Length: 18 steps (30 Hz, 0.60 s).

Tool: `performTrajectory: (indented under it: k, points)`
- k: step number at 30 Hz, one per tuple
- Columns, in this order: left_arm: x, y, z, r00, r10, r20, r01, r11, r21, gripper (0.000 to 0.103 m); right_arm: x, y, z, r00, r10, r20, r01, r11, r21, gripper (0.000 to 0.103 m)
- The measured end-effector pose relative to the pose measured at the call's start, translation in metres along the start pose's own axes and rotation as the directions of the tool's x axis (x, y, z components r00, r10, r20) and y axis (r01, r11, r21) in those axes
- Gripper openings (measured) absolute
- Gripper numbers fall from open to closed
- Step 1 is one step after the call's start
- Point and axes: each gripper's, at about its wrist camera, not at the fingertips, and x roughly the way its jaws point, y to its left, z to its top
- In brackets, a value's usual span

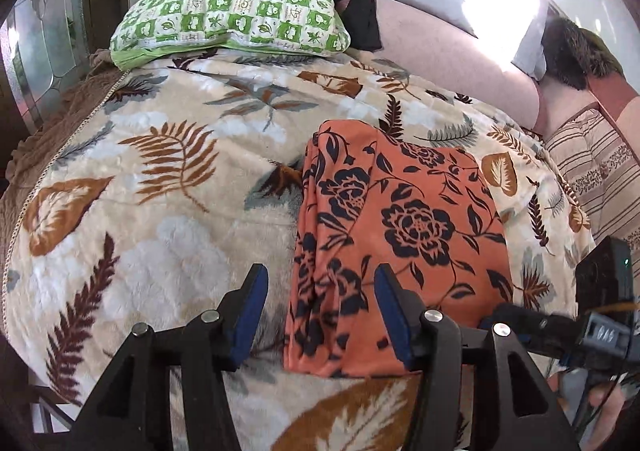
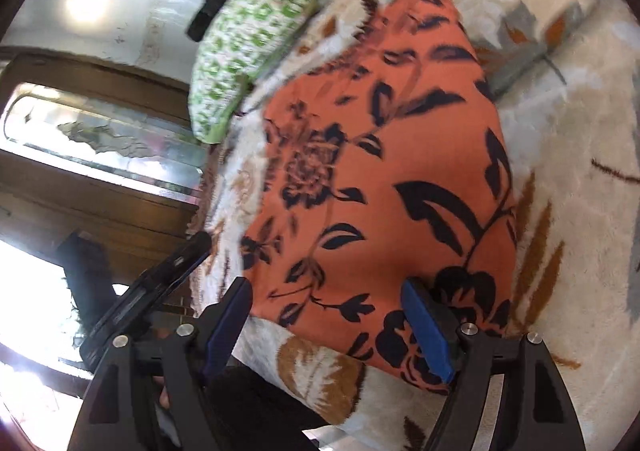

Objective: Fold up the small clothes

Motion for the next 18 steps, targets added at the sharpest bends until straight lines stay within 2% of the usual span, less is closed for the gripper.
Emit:
performTrajectory:
  k: [4, 8, 10, 12, 15, 18]
  points:
    - [-0.012, -0.003, -0.006, 1.000, 0.007, 0.016, -0.007, 1.000, -0.001, 0.056, -0.021, 0.018, -0.005, 0.999, 0.021, 0.047, -0.018, 0.999, -0.049, 0.080]
    - [-0.015, -0.007, -0.012, 1.000, -0.008, 0.012, 0.008, 1.000, 0.000, 0.057, -0.025, 0.019, -0.010, 0.999, 0.026, 0.046, -0.024, 0.998, -0.056, 0.080]
    - [-0.007, -0.006, -0.016, 1.000, -0.015, -0.012, 0.015, 1.000, -0.007, 0.069, -0.015, 0.006, -0.009, 1.000, -0.010, 0.016, 0.010, 0.999, -0.032, 0.080]
    - [0.009, -0.004, -0.021, 0.998, -0.010, -0.059, 0.010, 1.000, 0.003, 0.069, -0.008, -0.005, -0.008, 0.999, -0.031, -0.012, 0.031, 1.000, -0.002, 0.080]
    - [0.020, 0.006, -0.019, 0.996, -0.050, -0.075, 0.050, 0.999, -0.010, 0.069, -0.031, 0.003, -0.007, 0.999, 0.018, 0.047, -0.016, 0.999, -0.039, 0.080]
    - [0.023, 0.016, -0.001, 0.995, -0.099, -0.033, 0.097, 0.994, -0.049, 0.070, -0.059, 0.004, 0.005, 0.991, -0.016, 0.129, 0.029, 0.995, -0.094, 0.080]
